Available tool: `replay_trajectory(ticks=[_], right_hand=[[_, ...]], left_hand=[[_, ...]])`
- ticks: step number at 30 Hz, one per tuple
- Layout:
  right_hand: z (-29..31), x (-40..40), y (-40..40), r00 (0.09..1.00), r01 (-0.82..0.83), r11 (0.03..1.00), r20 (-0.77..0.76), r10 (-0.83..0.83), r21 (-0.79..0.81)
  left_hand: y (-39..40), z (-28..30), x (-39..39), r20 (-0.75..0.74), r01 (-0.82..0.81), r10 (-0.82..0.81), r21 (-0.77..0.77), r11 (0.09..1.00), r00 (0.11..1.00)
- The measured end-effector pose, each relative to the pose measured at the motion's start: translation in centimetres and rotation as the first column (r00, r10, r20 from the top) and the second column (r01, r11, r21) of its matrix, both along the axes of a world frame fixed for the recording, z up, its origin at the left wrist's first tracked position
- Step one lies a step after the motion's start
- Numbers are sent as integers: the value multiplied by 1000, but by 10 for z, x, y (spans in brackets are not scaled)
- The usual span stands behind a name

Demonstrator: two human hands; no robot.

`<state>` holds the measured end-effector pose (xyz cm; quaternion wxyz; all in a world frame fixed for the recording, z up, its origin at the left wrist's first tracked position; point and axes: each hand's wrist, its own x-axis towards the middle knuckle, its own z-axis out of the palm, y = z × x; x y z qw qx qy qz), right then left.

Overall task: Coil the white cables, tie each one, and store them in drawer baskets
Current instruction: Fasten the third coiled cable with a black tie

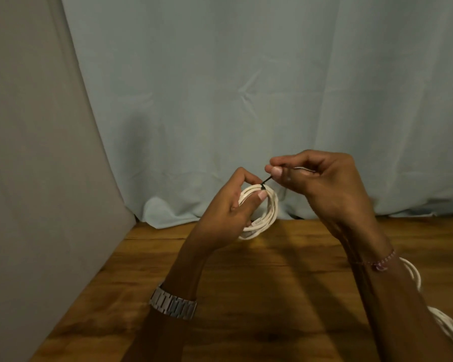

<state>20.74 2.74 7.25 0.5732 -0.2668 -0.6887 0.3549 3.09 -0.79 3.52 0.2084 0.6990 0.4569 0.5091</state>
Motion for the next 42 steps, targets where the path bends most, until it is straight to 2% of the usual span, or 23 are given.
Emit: replay_trajectory(ticks=[3, 9, 15, 18, 22, 30, 34, 42], right_hand=[[-2, -2, 1, 994, 59, 991, 87, -69, 122], [-3, -3, 2, 961, 122, 965, 215, -173, 233], [-8, -14, -5, 927, 216, 894, 204, -314, 393], [-11, -19, -9, 928, 207, 882, 200, -313, 423], [-13, -21, -8, 947, 124, 919, 233, -222, 375], [-13, -17, -5, 967, 2, 962, 243, -72, 274], [-12, -15, -6, 960, 4, 954, 265, -87, 300], [-13, -17, -7, 955, 25, 938, 269, -124, 346]], left_hand=[[-1, 1, 2, 23, 15, -15, 8, 1000, 1000], [3, -3, 1, 63, 38, -37, -12, 999, 997], [7, -5, 2, 25, -54, 54, -17, 998, 998], [7, -6, 2, 16, -131, 131, -2, 991, 991], [2, -1, -1, 70, -144, 145, -10, 989, 987], [-4, 8, -8, 355, 71, -32, -98, 993, 934], [-8, 16, -6, 475, 135, -57, -132, 982, 878], [-7, 16, -6, 487, 142, -69, -114, 983, 871]])
